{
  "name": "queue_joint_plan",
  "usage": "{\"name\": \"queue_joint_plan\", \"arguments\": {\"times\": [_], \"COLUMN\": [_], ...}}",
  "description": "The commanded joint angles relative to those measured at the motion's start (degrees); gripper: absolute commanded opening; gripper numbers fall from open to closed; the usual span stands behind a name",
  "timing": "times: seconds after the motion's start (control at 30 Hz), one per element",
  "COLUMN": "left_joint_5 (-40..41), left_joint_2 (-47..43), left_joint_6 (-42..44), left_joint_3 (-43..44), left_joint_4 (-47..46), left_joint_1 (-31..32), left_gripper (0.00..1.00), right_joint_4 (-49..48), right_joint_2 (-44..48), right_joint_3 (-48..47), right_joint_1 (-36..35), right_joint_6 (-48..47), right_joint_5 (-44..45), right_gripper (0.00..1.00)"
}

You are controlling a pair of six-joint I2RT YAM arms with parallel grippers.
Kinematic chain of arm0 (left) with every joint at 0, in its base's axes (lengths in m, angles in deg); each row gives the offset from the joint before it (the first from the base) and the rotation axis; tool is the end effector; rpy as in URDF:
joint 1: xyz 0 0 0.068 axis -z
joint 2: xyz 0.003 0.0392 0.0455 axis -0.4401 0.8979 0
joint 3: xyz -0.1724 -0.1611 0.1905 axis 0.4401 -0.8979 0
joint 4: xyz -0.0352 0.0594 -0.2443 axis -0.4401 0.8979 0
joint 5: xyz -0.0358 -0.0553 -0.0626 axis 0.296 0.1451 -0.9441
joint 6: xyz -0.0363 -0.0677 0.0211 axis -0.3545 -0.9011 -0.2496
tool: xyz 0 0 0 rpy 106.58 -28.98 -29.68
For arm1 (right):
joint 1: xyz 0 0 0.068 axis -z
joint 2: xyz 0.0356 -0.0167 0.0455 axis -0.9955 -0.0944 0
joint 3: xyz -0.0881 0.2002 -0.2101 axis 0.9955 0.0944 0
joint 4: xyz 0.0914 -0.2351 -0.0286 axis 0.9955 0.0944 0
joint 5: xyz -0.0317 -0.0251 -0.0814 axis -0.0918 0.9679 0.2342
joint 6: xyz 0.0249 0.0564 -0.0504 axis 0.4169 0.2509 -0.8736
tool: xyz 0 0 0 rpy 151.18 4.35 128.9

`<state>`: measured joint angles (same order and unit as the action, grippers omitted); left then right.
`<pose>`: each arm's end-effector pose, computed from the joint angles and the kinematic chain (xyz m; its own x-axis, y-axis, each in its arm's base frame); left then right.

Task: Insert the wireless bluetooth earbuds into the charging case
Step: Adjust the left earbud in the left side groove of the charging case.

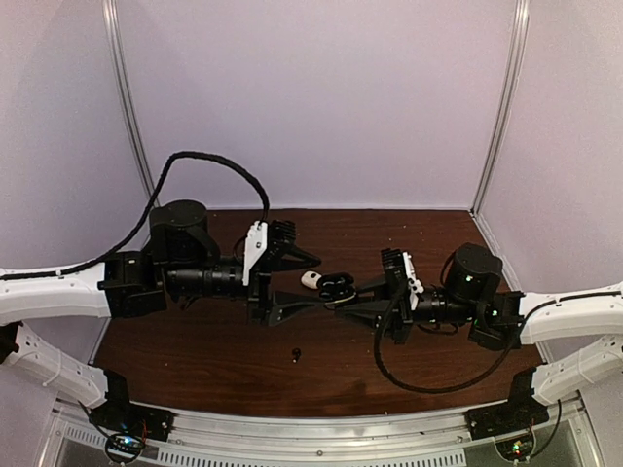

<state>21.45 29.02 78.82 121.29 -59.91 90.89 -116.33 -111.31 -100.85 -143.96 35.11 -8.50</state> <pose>0.1058 -0.2779 0.3731 0.0405 0.1453 -0.9886 0.9943 0.0913 0.0542 0.1008 0.2465 0.3163 0.0665 0.0379 -0.9971 -0.9954 -0.0660 -0.0689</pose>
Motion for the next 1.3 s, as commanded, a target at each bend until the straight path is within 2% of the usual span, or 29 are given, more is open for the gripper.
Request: {"name": "queue_joint_plan", "arguments": {"times": [0.0, 0.3, 0.73, 1.0, 1.27], "left_joint_5": [1.6, 3.77, 2.49, -0.37, -0.6], "left_joint_2": [0.83, 1.85, 3.4, -0.72, -4.28], "left_joint_6": [-0.87, -1.2, -0.61, -1.31, -6.64], "left_joint_3": [2.21, 2.39, 2.62, -0.25, -3.47], "left_joint_4": [-2.17, -2.21, -1.14, -4.54, -4.62], "left_joint_1": [-0.53, -0.78, -1.05, -1.63, -6.43], "left_gripper": [0.66, 0.64, 0.65, 0.7, 0.68], "right_joint_4": [-0.43, -0.24, 0.19, -0.5, -0.66], "right_joint_2": [-0.16, -0.22, 0.22, 1.3, 3.56], "right_joint_3": [-2.0, -2.3, -2.95, -1.31, 0.75], "right_joint_1": [0.23, 0.23, 0.16, 0.44, 1.77], "right_joint_6": [-0.26, -0.51, -0.83, -0.12, 1.22], "right_joint_5": [-0.79, -1.24, -1.44, 0.39, 1.22], "right_gripper": [0.0, 0.0, 0.0, 0.0, 0.0]}}
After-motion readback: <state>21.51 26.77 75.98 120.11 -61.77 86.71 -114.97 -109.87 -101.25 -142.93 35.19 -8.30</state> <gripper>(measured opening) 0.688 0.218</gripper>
